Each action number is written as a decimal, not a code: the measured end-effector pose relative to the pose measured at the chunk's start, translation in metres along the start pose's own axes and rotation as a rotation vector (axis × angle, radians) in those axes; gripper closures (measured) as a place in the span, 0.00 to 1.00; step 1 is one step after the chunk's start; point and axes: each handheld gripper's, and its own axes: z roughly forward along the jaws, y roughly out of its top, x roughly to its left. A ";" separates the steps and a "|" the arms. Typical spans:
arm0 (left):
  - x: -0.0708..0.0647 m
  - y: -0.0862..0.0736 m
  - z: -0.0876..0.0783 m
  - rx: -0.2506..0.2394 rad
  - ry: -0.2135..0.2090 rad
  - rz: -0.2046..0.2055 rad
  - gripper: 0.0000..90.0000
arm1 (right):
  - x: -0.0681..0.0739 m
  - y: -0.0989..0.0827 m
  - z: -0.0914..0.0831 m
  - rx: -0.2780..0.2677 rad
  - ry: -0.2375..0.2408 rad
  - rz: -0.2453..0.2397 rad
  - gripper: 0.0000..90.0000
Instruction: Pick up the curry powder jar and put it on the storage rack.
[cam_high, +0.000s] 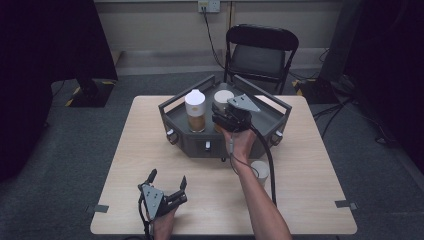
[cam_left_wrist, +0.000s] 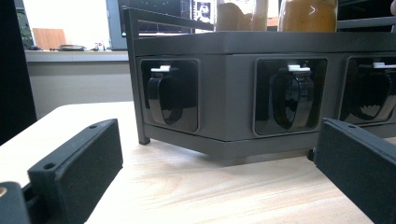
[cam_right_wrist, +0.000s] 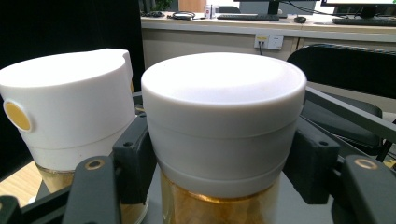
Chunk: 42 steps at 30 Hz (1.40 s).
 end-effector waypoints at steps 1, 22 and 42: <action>0.000 0.000 0.000 0.000 0.000 0.000 0.01 | 0.000 0.000 0.000 0.000 0.000 0.001 0.37; 0.000 0.000 0.000 0.000 0.000 0.000 0.01 | -0.005 0.001 0.000 0.007 0.016 0.016 0.37; 0.000 0.000 0.000 0.000 0.000 0.000 0.01 | 0.007 -0.009 -0.005 -0.071 -0.042 0.007 0.00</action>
